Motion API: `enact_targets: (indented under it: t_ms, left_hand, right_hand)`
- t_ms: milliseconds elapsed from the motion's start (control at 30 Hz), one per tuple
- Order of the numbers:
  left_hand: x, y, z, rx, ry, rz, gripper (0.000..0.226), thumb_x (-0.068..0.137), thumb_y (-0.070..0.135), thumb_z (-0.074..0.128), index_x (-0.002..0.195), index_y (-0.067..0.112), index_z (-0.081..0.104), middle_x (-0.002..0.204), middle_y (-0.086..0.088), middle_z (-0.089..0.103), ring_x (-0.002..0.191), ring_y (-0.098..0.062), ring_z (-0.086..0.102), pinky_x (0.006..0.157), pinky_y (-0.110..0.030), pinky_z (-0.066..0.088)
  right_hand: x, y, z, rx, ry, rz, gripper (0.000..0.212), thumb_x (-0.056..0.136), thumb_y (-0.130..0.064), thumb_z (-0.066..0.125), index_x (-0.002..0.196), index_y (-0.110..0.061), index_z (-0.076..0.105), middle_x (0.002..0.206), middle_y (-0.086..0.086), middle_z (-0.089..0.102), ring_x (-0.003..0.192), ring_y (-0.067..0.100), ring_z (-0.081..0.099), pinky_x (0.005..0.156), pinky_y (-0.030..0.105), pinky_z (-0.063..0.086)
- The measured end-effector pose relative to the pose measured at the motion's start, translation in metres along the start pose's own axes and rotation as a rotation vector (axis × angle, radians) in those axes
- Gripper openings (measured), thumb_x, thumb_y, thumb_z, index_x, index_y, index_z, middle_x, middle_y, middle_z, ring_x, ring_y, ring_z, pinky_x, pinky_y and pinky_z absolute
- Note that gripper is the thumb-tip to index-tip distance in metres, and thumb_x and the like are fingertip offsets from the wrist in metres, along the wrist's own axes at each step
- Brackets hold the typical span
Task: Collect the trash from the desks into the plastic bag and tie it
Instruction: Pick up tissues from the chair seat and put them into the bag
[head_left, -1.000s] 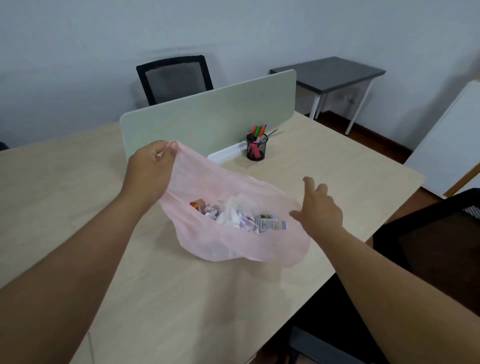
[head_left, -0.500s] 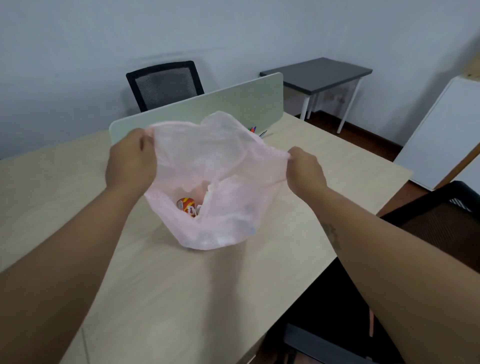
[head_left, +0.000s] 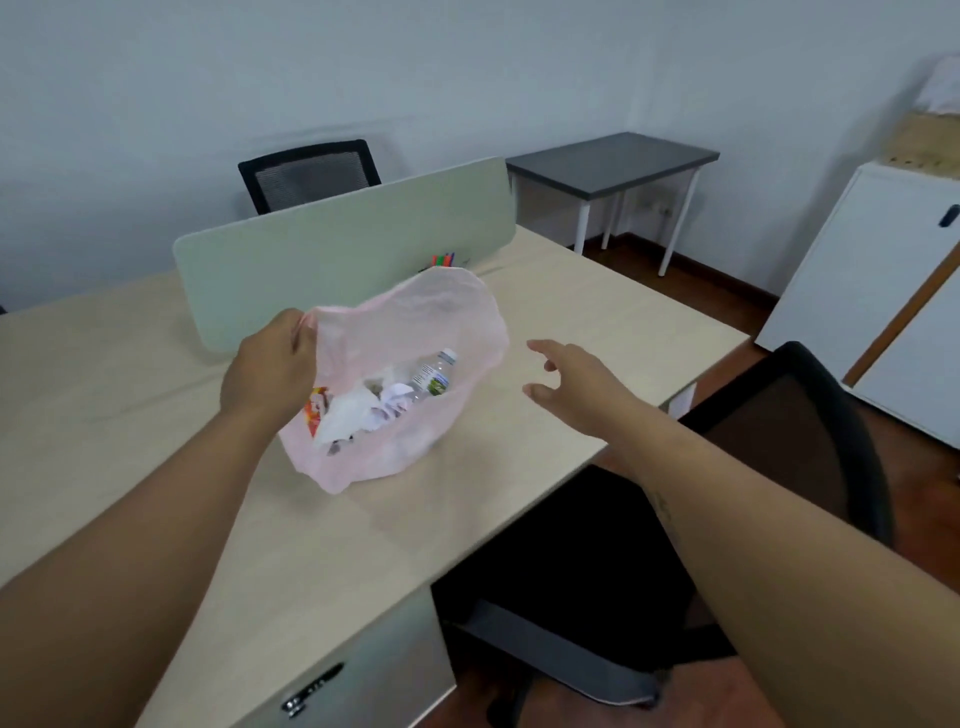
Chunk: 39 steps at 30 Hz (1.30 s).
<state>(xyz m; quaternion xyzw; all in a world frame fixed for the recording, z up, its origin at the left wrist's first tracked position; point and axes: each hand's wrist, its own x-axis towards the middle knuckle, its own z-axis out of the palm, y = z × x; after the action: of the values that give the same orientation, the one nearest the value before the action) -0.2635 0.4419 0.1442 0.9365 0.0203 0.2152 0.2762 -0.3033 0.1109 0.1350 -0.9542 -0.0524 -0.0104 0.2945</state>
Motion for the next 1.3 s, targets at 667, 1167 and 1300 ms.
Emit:
enact_targets:
  t_ms: [667, 1167, 1300]
  left_hand:
    - [-0.078, 0.064, 0.035, 0.228, -0.184, -0.006, 0.034, 0.103, 0.038, 0.030, 0.098, 0.014, 0.053, 0.104, -0.024, 0.062, 0.096, -0.043, 0.055, 0.080, -0.046, 0.045]
    - [-0.078, 0.046, 0.031, 0.206, -0.199, -0.050, 0.034, 0.103, 0.036, 0.033, 0.089, 0.012, 0.052, 0.092, -0.022, 0.062, 0.088, -0.039, 0.054, 0.075, -0.042, 0.044]
    - [-0.066, 0.034, 0.028, 0.147, -0.175, -0.047, 0.031, 0.103, 0.037, 0.034, 0.082, 0.018, 0.047, 0.077, -0.011, 0.056, 0.077, -0.033, 0.051, 0.066, -0.037, 0.036]
  right_hand:
    - [-0.228, 0.226, -0.036, -0.552, -0.105, 0.091, 0.048, 0.089, -0.056, 0.032, 0.077, -0.030, 0.070, 0.090, -0.012, 0.067, 0.130, 0.016, 0.039, 0.119, 0.046, -0.005]
    - [-0.167, 0.105, 0.049, -0.519, -0.061, -0.020, 0.032, 0.085, -0.039, 0.039, 0.061, -0.023, 0.052, 0.063, -0.005, 0.051, 0.082, 0.019, 0.050, 0.099, 0.046, 0.028]
    - [-0.136, 0.059, 0.081, -0.473, -0.089, 0.059, 0.033, 0.089, -0.038, 0.039, 0.074, -0.021, 0.063, 0.074, -0.002, 0.055, 0.095, 0.022, 0.050, 0.103, 0.047, 0.024]
